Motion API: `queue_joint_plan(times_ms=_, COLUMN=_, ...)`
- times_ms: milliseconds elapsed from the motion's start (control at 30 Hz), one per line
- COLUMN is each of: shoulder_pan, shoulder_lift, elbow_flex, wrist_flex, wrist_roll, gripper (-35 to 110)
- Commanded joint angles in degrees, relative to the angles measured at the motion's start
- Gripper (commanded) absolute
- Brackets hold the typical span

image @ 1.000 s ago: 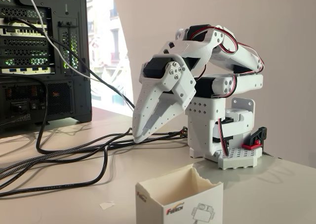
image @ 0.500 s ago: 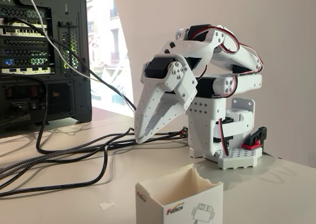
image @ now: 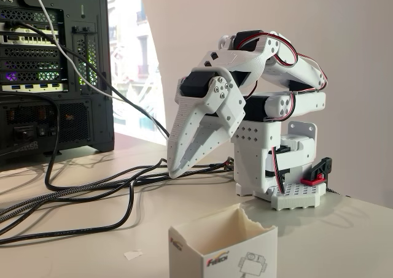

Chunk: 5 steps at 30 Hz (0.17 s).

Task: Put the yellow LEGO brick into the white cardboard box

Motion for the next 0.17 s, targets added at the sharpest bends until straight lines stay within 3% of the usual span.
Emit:
queue_joint_plan(times_ms=0, shoulder_pan=-0.53, shoulder_lift=1.14, elbow_flex=0.0, wrist_flex=0.7, wrist_roll=-0.97, gripper=-9)
queue_joint_plan(times_ms=133, shoulder_pan=-0.53, shoulder_lift=1.14, elbow_flex=0.0, wrist_flex=0.7, wrist_roll=-0.97, gripper=-9)
